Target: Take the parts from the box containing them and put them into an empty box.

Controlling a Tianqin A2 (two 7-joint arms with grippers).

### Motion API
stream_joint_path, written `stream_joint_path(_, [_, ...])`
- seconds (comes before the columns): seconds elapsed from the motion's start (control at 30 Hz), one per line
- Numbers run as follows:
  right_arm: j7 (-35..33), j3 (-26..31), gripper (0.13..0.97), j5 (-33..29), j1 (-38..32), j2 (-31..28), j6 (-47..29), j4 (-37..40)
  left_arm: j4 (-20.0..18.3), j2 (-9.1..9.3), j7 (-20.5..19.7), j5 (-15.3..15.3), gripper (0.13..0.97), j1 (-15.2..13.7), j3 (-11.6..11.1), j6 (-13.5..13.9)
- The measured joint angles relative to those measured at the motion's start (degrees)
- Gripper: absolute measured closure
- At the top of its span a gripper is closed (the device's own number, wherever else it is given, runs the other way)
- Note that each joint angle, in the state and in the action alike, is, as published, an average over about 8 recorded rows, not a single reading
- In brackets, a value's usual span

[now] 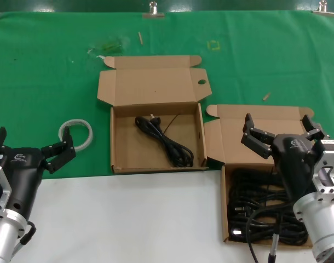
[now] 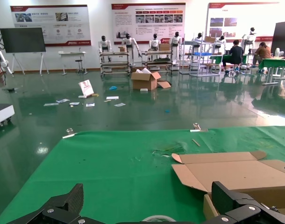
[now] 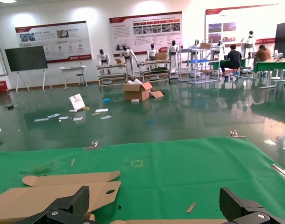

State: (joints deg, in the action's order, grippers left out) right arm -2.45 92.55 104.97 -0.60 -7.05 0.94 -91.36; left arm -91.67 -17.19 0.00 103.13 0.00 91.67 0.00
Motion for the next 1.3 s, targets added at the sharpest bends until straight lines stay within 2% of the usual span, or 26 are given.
stream_joint_path(1.3, [0.0,0.0,0.129,0.0,0.0,0.0,0.0,0.0,0.0,0.00,0.0,0.0,0.132,0.0,0.0,0.0])
